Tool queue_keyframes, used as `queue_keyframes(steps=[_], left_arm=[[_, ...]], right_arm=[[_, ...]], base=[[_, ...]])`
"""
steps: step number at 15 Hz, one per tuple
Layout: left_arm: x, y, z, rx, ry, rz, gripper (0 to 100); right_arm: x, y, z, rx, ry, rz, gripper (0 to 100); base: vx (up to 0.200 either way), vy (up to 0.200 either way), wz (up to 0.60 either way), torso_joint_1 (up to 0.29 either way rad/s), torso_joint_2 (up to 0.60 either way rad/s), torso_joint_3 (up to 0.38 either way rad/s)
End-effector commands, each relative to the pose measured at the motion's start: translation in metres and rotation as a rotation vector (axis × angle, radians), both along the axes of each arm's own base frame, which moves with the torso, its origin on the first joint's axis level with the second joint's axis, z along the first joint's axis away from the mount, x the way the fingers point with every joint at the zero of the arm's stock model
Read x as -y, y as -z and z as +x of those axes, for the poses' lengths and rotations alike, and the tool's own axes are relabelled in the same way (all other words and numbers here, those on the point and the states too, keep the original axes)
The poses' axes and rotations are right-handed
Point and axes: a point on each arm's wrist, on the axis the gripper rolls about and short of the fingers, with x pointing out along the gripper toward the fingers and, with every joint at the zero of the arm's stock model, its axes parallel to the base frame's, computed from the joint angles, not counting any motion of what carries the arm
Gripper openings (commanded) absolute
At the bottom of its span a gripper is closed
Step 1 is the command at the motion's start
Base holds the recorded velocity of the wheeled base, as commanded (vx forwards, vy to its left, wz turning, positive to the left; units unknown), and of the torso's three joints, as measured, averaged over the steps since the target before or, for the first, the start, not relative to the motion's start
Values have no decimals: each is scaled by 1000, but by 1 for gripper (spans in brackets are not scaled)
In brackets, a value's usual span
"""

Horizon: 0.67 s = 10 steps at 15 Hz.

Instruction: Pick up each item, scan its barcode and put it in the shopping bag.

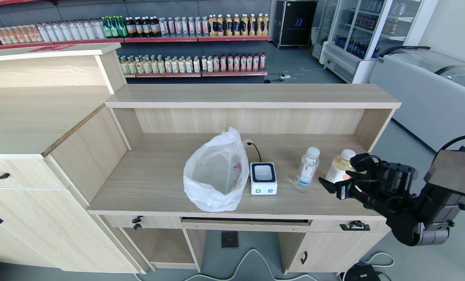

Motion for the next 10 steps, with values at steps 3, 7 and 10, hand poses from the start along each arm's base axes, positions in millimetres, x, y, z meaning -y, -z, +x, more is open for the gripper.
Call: queue_keyframes(steps=[3, 7, 10], left_arm=[[0, 0, 0, 0, 0, 0, 100], [0, 0, 0, 0, 0, 0, 100], [0, 0, 0, 0, 0, 0, 100]], right_arm=[[-10, 15, 14, -4, -28, 2, 100], [-13, 21, 29, 17, -33, 7, 100], [-22, 23, 42, 38, -47, 39, 100]], base=[[0, 0, 0, 0, 0, 0], [0, 0, 0, 0, 0, 0], [0, 0, 0, 0, 0, 0]])
